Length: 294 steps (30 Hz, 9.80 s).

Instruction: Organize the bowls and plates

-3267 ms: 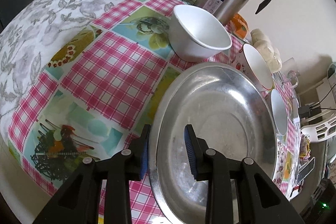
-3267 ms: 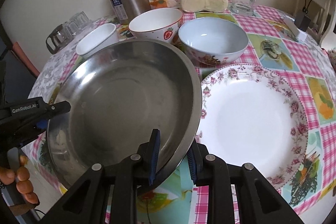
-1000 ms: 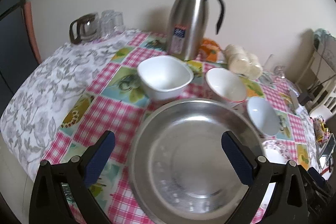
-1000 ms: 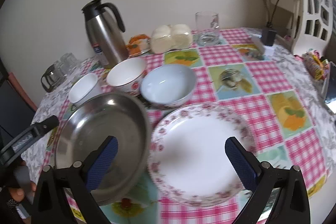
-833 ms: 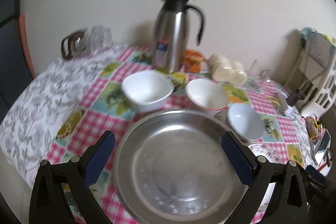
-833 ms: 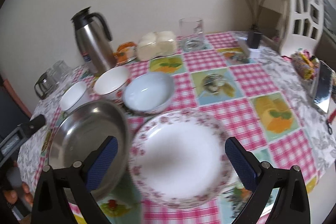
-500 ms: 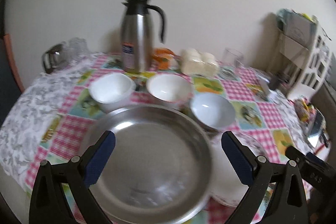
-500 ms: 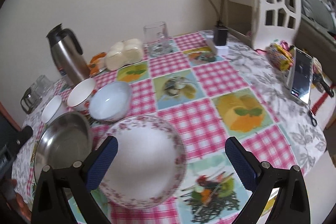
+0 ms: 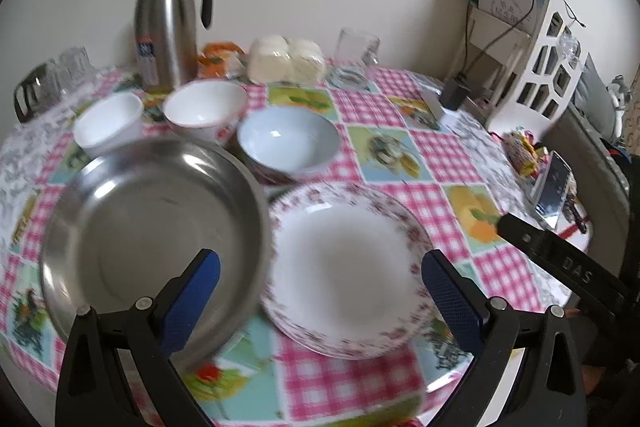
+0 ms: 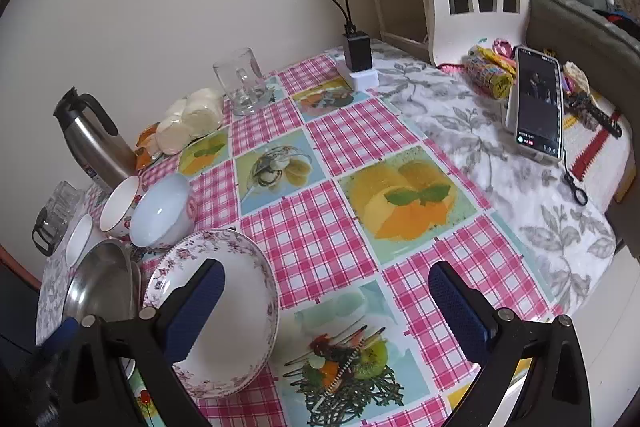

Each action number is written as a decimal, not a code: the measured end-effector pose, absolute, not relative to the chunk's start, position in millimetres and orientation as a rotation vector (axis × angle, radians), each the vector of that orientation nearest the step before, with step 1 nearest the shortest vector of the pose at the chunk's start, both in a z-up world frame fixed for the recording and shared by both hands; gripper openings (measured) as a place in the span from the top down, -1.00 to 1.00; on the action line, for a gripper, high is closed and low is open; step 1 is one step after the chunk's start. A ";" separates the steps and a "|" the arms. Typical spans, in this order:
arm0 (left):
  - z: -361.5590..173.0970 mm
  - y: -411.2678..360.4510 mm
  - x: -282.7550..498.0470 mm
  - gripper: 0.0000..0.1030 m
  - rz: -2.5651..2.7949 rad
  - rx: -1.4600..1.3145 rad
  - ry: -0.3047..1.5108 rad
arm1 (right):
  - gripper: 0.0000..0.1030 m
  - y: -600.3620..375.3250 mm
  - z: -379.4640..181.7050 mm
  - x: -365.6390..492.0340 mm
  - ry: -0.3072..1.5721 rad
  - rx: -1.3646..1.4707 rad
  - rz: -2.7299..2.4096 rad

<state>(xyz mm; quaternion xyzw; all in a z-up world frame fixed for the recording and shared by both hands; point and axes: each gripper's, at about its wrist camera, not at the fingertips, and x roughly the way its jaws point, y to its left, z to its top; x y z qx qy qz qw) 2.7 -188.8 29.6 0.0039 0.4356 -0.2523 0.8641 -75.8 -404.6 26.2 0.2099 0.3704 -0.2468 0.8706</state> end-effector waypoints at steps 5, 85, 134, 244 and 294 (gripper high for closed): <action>16.4 -198.3 -3.6 -0.96 -0.561 -0.023 1.005 | -0.98 -408.6 17.0 -73.5 0.789 0.476 -0.497; -55.9 -237.0 30.1 0.13 -0.427 0.029 1.131 | 0.70 -436.7 -57.4 -62.9 0.941 0.785 -0.424; 31.1 -191.5 32.8 0.53 -0.512 -0.083 0.952 | 0.71 -388.7 33.8 -78.1 0.680 0.589 -0.379; -18.5 0.3 125.4 0.37 -0.196 -0.288 1.222 | 0.66 -199.8 -24.4 61.5 0.976 0.349 -0.245; 14.6 15.7 120.9 -0.92 -0.017 -0.137 0.996 | -1.00 -183.6 0.7 56.2 0.853 0.152 -0.238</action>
